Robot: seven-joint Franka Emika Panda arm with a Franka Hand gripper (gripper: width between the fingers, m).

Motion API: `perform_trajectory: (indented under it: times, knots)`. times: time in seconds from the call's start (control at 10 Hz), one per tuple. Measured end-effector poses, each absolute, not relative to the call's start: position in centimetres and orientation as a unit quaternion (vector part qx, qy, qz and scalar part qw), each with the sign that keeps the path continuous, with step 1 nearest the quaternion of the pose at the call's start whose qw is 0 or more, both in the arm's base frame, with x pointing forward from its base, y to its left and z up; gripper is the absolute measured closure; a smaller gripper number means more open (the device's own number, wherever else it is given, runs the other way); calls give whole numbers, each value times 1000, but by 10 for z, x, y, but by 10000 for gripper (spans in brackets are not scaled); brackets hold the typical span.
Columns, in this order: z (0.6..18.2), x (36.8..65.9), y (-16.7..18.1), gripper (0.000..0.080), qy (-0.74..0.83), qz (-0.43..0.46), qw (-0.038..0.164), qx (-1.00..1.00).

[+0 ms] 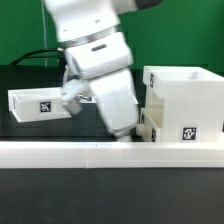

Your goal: Assemble drawer

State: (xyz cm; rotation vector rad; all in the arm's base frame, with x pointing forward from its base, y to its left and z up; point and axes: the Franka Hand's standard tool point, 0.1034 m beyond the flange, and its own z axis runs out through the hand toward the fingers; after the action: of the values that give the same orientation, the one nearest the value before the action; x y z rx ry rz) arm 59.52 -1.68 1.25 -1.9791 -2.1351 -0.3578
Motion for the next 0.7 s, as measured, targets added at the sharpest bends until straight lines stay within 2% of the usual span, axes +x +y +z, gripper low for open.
perform_trajectory:
  times: [0.3, 0.5, 0.7]
  knots:
    - [18, 586, -63, 150, -702, -119, 92, -696]
    - [26, 563, -77, 150, -689, -114, 80, -711]
    - [42, 536, -93, 150, -668, -105, 64, -734]
